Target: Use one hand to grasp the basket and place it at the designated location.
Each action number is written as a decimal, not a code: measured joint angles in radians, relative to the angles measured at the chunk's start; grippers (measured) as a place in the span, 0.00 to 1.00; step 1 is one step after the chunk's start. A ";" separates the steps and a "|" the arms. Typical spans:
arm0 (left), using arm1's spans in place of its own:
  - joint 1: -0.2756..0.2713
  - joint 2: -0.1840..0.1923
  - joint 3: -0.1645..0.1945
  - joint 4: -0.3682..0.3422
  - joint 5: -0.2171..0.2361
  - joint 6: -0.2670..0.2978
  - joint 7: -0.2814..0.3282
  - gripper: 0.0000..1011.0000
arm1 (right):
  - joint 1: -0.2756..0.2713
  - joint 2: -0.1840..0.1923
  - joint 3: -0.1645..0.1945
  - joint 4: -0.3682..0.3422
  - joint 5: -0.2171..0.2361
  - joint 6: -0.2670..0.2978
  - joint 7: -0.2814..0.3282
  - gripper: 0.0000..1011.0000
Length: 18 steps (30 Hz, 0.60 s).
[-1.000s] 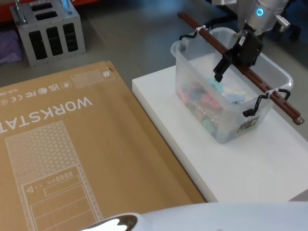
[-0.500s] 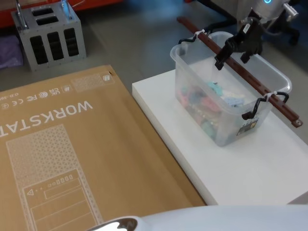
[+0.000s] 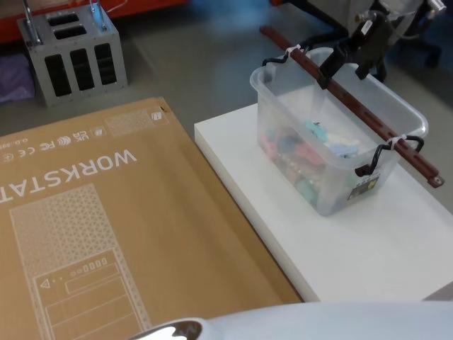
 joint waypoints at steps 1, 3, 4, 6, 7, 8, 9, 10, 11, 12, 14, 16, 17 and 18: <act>0.000 0.000 0.000 0.000 0.000 0.000 0.000 0.00 | 0.000 0.001 0.001 -0.001 0.000 0.001 -0.001 0.99; 0.000 0.000 0.000 0.000 0.000 0.000 0.000 0.00 | -0.001 0.003 0.008 -0.006 -0.002 0.003 -0.002 0.99; 0.000 0.000 0.000 0.000 0.000 0.000 0.000 0.00 | -0.001 0.006 0.012 -0.010 -0.002 0.005 -0.004 0.99; 0.000 0.000 0.000 0.000 0.000 0.000 0.000 0.00 | -0.001 0.012 0.019 -0.017 -0.003 0.008 -0.007 0.99; 0.000 0.000 0.000 0.000 0.000 0.000 0.000 0.00 | -0.001 0.015 0.022 -0.020 -0.004 0.010 -0.008 0.99; 0.000 0.000 0.000 0.000 0.000 0.000 0.000 0.00 | -0.001 0.016 0.024 -0.022 -0.005 0.011 -0.009 0.99; 0.000 0.000 0.000 0.000 0.000 0.000 0.000 0.00 | -0.001 0.018 0.028 -0.024 -0.006 0.012 -0.011 0.99; 0.000 0.000 0.000 0.000 0.000 0.000 0.000 0.00 | -0.001 0.020 0.032 -0.026 -0.007 0.014 -0.011 0.99; 0.000 0.000 0.000 0.000 0.000 0.000 0.000 0.00 | -0.001 0.021 0.034 -0.027 -0.008 0.014 -0.011 0.99; 0.000 0.000 0.000 0.000 0.000 0.000 0.000 0.00 | 0.000 0.021 0.036 -0.028 -0.008 0.015 -0.011 0.99; 0.000 0.000 0.000 0.000 0.000 0.000 0.000 0.00 | -0.001 0.022 0.040 -0.029 -0.010 0.015 -0.011 0.99; 0.000 0.000 0.000 0.000 0.000 0.000 0.000 0.00 | -0.004 0.024 0.044 -0.031 -0.011 0.016 -0.011 0.99; 0.000 0.000 0.000 0.000 0.000 0.000 0.000 0.00 | -0.005 0.024 0.046 -0.032 -0.012 0.016 -0.011 0.99; 0.000 0.000 0.000 0.000 0.000 0.000 0.000 0.00 | -0.005 0.025 0.047 -0.033 -0.012 0.017 -0.011 0.99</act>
